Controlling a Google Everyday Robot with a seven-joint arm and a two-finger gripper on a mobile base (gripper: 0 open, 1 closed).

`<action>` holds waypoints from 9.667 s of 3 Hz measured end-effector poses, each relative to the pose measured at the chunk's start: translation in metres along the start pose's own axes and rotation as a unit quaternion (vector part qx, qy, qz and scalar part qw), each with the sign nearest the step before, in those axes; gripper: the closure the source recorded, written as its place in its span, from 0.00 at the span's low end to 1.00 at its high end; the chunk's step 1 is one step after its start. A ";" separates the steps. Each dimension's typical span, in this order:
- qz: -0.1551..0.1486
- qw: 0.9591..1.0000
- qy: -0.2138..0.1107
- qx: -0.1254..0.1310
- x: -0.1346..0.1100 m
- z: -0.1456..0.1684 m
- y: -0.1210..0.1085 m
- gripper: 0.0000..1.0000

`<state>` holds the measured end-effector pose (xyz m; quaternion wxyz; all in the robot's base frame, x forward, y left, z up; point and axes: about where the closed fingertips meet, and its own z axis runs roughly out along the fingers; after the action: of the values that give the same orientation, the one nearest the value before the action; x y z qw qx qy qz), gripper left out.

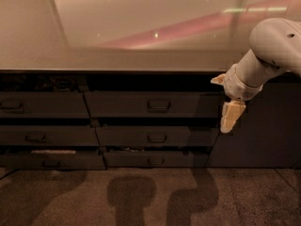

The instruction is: Open top drawer

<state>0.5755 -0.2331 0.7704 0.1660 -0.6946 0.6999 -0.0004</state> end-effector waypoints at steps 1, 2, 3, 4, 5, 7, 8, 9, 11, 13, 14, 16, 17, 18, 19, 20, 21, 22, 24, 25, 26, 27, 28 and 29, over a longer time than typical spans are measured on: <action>0.004 1.000 0.010 0.004 0.003 0.004 -0.001 0.00; -0.038 0.998 0.029 0.038 0.000 0.014 -0.007 0.00; -0.038 0.998 0.029 0.038 0.000 0.014 -0.007 0.00; -0.029 0.996 0.078 0.019 0.013 0.035 -0.029 0.00; -0.019 0.989 0.148 -0.013 0.032 0.067 -0.056 0.00; -0.031 0.989 0.144 0.015 0.032 0.069 -0.045 0.00; -0.053 0.987 0.130 0.085 0.027 0.047 -0.010 0.00; -0.051 0.987 0.116 0.096 0.040 0.061 0.027 0.00; -0.049 0.983 0.145 0.101 0.050 0.074 0.017 0.00; -0.022 0.971 0.220 0.092 0.084 0.115 -0.018 0.00; -0.022 0.971 0.220 0.092 0.084 0.115 -0.018 0.00; -0.001 0.992 0.099 0.084 0.090 0.122 -0.021 0.00; 0.013 0.992 0.065 0.106 0.100 0.098 -0.032 0.00; 0.013 0.992 0.065 0.107 0.099 0.098 -0.032 0.00; 0.027 0.989 0.089 0.118 0.082 0.085 -0.054 0.00; 0.027 0.989 0.089 0.118 0.082 0.085 -0.054 0.00; 0.039 0.986 0.132 0.093 0.089 0.108 -0.063 0.00; 0.046 0.978 0.197 0.057 0.097 0.137 -0.070 0.00; 0.041 0.983 0.173 0.046 0.097 0.140 -0.068 0.00; 0.052 0.994 0.091 0.037 0.103 0.143 -0.065 0.00; 0.036 0.999 0.005 0.024 0.099 0.134 -0.062 0.00; 0.003 1.000 -0.004 0.026 0.095 0.131 -0.065 0.00; 0.003 1.000 -0.004 0.026 0.095 0.131 -0.065 0.19; 0.003 1.000 -0.004 0.026 0.095 0.131 -0.065 0.43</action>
Offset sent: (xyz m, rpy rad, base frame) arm 0.0198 0.0106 -0.0150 -0.1412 -0.2007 0.1152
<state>0.6713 -0.2977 0.6400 0.1866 -0.6883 0.7009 -0.0153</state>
